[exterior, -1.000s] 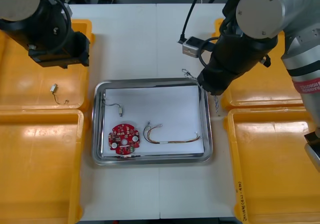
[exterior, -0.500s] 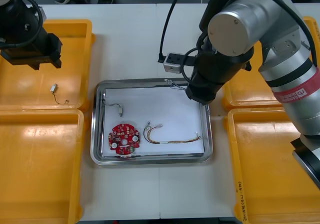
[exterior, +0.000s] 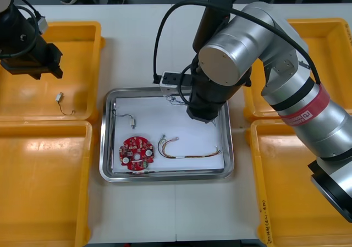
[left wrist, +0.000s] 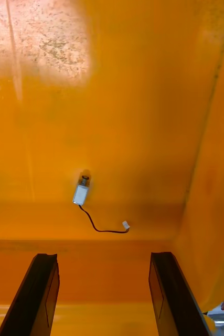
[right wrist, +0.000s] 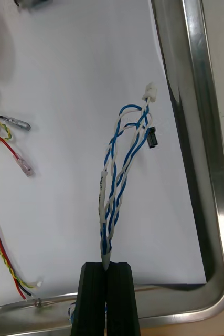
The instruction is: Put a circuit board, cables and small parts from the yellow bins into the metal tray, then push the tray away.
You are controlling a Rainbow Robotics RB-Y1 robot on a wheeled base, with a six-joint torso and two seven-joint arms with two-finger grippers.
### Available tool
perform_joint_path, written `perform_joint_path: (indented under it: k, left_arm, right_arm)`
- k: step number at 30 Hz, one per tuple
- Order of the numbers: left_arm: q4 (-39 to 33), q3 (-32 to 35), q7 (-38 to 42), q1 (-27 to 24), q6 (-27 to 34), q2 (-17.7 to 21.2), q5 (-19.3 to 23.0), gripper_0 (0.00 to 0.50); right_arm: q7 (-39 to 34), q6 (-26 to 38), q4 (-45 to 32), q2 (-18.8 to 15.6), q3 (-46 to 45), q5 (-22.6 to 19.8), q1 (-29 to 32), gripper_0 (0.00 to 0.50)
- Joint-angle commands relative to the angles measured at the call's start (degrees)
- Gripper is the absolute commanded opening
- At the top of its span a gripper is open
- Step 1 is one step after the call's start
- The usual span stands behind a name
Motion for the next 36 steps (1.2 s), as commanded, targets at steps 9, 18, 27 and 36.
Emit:
perform_joint_path:
  k: [9,18,27,36]
  left_arm:
    - [6.72,-4.37,-12.58,-3.23,-8.17,2.4,1.03,0.5]
    - [10.59,-9.38,-12.4,-3.23,-12.83,1.61,2.7,0.5]
    - [11.38,-10.61,-12.4,-1.47,-15.11,1.44,3.93,0.5]
    - [11.38,-10.61,-12.75,0.73,-17.84,1.08,4.11,0.498]
  right_arm:
    - [13.68,-4.58,5.05,2.16,0.53,1.35,-1.18,0.0]
    - [19.13,-4.66,5.4,2.78,0.7,2.58,-1.18,0.0]
    - [20.01,-5.1,5.84,2.78,2.99,4.43,-1.09,0.0]
    - [20.18,-7.21,8.91,2.78,4.92,3.55,-1.18,0.0]
